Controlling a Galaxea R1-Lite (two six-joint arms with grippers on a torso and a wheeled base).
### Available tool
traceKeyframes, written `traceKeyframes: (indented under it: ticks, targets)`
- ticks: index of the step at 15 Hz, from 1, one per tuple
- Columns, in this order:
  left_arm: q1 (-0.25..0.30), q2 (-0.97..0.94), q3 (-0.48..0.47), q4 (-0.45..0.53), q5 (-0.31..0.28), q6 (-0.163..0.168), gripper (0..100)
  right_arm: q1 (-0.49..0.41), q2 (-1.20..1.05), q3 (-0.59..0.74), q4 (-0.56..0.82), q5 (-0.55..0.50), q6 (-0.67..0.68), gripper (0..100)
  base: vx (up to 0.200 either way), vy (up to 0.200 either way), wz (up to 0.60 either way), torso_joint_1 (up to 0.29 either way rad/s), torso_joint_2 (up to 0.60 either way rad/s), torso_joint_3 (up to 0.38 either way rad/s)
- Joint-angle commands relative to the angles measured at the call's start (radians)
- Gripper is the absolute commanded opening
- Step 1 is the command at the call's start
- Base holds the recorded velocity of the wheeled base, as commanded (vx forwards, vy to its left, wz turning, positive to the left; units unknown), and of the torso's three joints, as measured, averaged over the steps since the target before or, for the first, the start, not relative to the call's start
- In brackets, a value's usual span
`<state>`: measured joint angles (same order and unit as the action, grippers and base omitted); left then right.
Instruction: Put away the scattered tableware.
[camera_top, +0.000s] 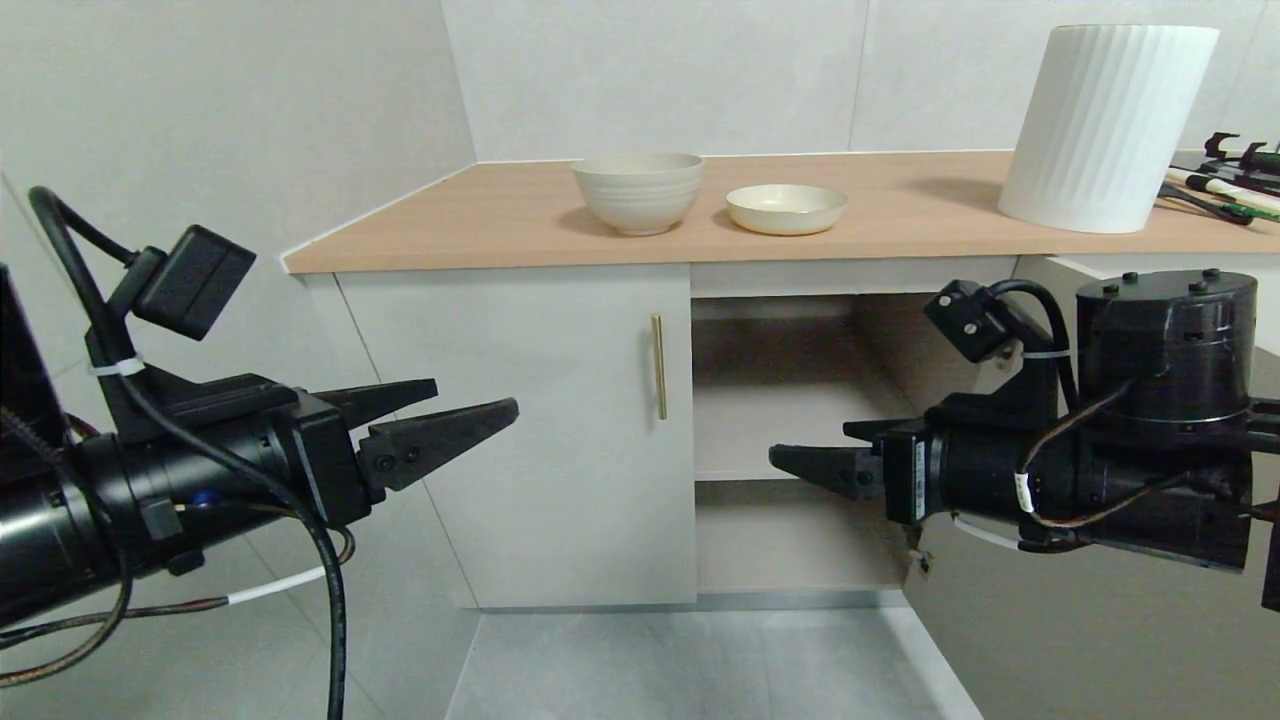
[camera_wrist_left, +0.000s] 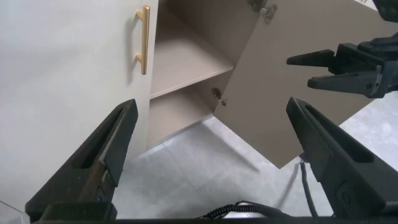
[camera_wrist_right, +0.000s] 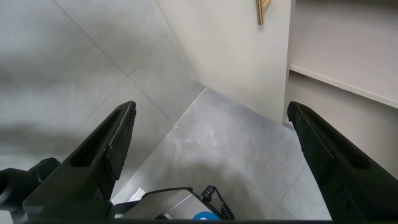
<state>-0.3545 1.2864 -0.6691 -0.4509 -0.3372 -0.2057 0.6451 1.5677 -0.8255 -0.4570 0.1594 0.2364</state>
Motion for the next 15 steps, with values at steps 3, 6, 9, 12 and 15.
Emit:
traceKeyframes:
  ticks: [3, 6, 9, 12, 15]
  targets:
    - [0.011, 0.002, -0.003, -0.002, -0.003, 0.003, 100, 0.001, -0.006, 0.002, 0.001, 0.000, 0.000, 100, 0.000, 0.000, 0.00, 0.000, 0.00, 0.000]
    - [0.014, -0.001, -0.003, -0.002, -0.003, 0.003, 100, 0.001, -0.011, 0.003, 0.003, 0.000, 0.000, 100, 0.200, 0.000, 0.00, 0.001, 0.00, 0.004]
    - [0.022, -0.001, -0.006, 0.000, -0.003, 0.003, 100, 0.001, -0.014, 0.000, 0.018, 0.000, 0.000, 100, 0.200, 0.000, 0.00, 0.007, 0.00, 0.002]
    - [0.026, -0.001, -0.007, 0.000, -0.003, 0.003, 100, 0.001, -0.014, 0.002, 0.018, 0.000, 0.000, 100, 0.200, 0.000, 0.00, 0.001, 0.00, 0.004]
    - [0.029, 0.002, -0.009, 0.000, -0.003, 0.003, 100, 0.001, -0.024, 0.008, 0.018, 0.002, 0.000, 100, 0.200, 0.000, 0.00, 0.002, 0.01, 0.002]
